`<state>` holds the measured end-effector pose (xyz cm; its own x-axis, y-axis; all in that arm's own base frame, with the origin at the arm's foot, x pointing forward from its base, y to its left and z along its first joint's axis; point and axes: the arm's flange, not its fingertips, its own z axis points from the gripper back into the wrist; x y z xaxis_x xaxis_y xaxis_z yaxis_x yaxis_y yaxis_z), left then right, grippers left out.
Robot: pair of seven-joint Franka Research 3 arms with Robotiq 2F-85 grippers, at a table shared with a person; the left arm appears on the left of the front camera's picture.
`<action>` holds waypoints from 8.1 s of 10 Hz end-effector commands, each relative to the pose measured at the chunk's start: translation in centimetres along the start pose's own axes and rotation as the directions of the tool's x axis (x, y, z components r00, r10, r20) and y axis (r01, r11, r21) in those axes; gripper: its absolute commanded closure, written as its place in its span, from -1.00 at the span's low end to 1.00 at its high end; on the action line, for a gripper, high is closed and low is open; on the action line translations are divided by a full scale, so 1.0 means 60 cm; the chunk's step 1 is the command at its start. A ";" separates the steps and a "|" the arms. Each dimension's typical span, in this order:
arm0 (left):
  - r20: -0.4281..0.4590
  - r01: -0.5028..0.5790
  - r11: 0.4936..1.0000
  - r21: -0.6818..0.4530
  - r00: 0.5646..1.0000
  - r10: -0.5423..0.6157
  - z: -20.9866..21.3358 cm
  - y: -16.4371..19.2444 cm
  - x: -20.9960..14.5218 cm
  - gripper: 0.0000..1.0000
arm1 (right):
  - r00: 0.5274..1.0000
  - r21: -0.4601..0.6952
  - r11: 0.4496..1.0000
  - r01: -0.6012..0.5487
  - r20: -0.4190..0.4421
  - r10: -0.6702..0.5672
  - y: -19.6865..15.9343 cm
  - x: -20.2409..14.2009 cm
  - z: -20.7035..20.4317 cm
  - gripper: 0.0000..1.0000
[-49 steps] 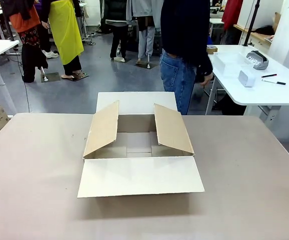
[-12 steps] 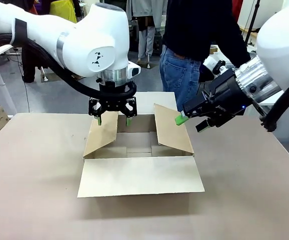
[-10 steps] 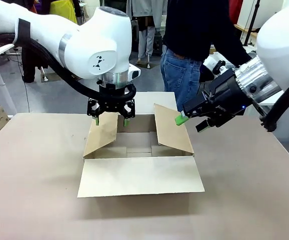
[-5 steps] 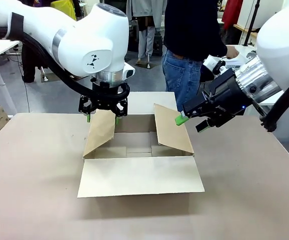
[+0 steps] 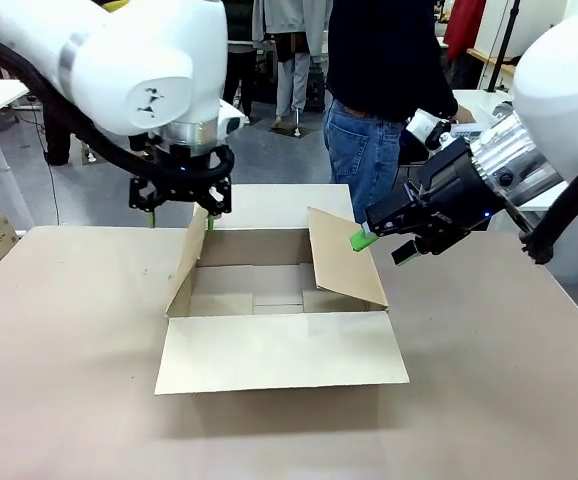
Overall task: Pack the gift set into the box.
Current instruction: Place both hands on the side flaps of the Package Box and spread them outward, then lift both hands away from the flaps of the Package Box.
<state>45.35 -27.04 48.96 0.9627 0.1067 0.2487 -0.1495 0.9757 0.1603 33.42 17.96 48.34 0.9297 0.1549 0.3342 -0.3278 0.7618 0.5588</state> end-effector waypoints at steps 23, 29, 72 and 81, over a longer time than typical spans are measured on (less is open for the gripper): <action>-0.139 -0.246 0.946 -0.211 0.965 0.220 -0.108 0.260 -0.017 -1.00 | 0.984 -0.427 0.887 0.177 0.107 -0.145 0.116 0.093 -0.187 -1.00; -0.139 -0.246 0.946 -0.211 0.965 0.220 -0.108 0.260 -0.017 -1.00 | 0.990 -0.763 0.644 0.055 -0.043 -0.137 0.144 0.222 -0.286 -1.00; -0.139 -0.246 0.946 -0.211 0.965 0.220 -0.108 0.260 -0.017 -1.00 | 0.895 -0.554 0.704 0.445 0.263 -0.359 -0.170 0.118 -0.029 -1.00; -0.139 -0.246 0.946 -0.211 0.965 0.220 -0.108 0.260 -0.017 -1.00 | 0.895 -0.554 0.704 0.445 0.263 -0.359 -0.170 0.118 -0.029 -1.00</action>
<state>43.55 -10.71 44.90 0.9328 0.3330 0.1382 -0.3167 0.9400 -0.1272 43.43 12.21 43.59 0.9138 -0.2839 0.2904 0.2531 0.9573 0.1395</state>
